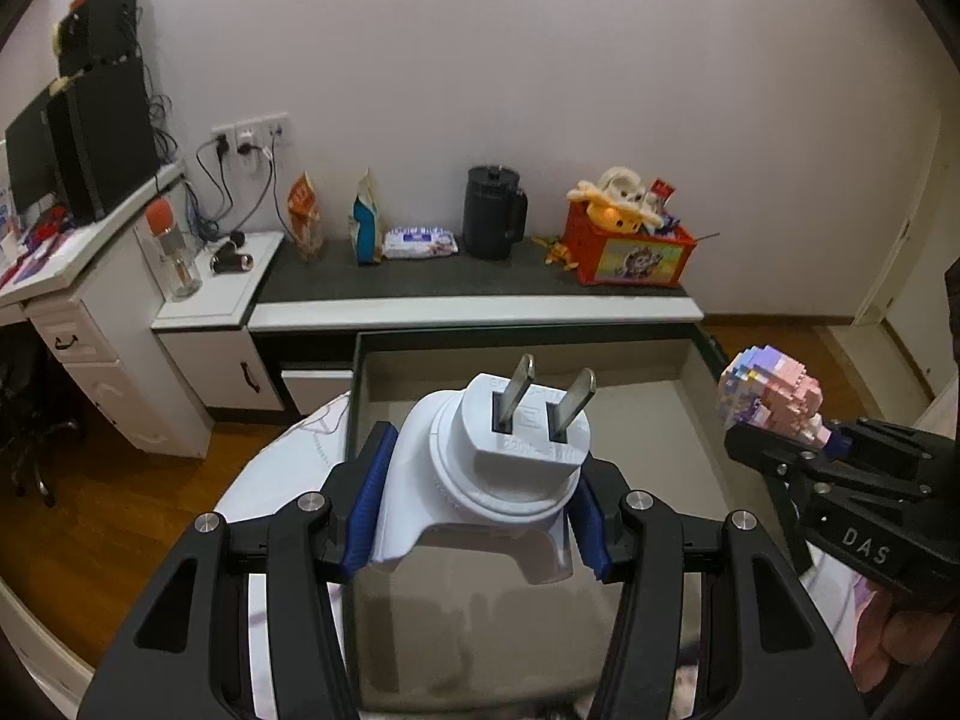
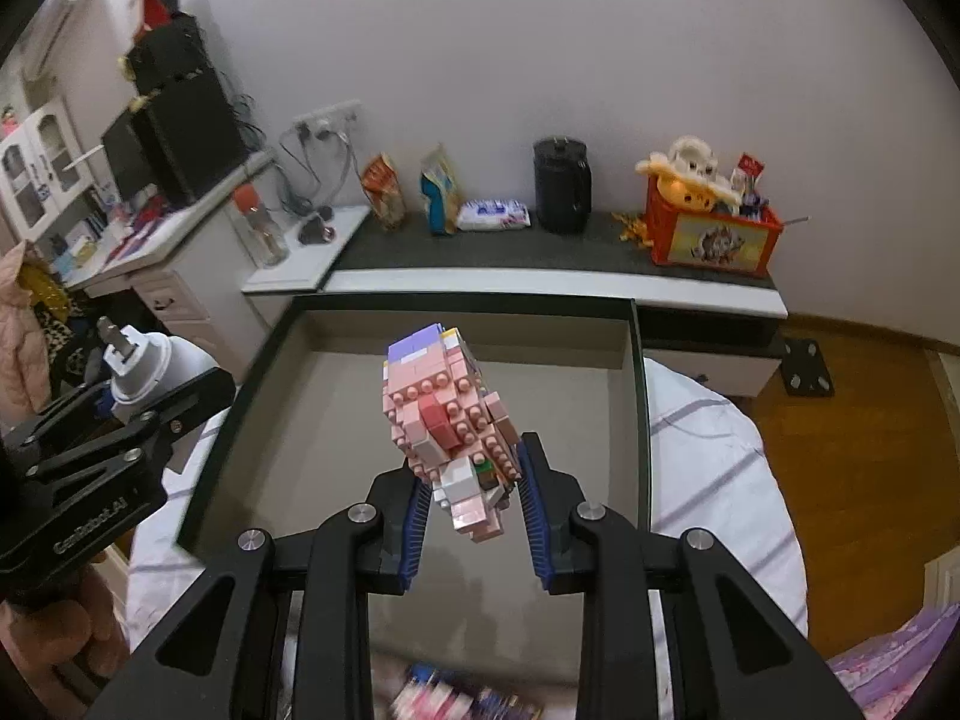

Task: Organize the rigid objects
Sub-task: 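Carry the plug adapter and block pig into the tray and release both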

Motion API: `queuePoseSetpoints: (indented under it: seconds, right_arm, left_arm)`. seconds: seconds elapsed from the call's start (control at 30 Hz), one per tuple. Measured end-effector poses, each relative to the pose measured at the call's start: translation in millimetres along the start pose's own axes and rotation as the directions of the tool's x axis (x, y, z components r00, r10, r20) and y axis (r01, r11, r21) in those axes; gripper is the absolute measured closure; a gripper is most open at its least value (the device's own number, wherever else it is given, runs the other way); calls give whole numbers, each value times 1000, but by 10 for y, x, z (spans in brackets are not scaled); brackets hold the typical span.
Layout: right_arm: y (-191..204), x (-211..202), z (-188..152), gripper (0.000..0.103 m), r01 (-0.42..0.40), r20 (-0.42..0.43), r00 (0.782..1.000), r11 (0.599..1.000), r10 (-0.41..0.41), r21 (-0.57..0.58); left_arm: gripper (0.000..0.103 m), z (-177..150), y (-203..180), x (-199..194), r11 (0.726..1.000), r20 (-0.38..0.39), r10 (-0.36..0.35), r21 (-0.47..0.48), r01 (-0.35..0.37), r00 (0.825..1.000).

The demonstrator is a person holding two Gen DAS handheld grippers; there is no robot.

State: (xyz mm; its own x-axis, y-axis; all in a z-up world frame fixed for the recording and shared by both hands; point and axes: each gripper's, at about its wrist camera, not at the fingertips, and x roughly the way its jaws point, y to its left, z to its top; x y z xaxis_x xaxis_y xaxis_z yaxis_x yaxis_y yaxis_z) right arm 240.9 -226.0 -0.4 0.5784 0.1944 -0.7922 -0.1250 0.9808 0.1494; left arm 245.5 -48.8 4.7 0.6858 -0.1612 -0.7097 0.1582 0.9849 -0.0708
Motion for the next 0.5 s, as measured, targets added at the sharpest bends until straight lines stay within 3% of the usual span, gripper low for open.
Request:
queuePoseSetpoints:
  seconds: [0.33,0.5]
  right_arm:
    - [-74,678,147,74,73,-163,984,997,-77,-30]
    - [-43,862,153,74,101,-217,970,993,-112,-60]
  left_arm:
    - [49,58,-119,928,1000,-196,5,-12,-7,981]
    - [46,48,-135,1070,1000,-234,26,-5,-28,972]
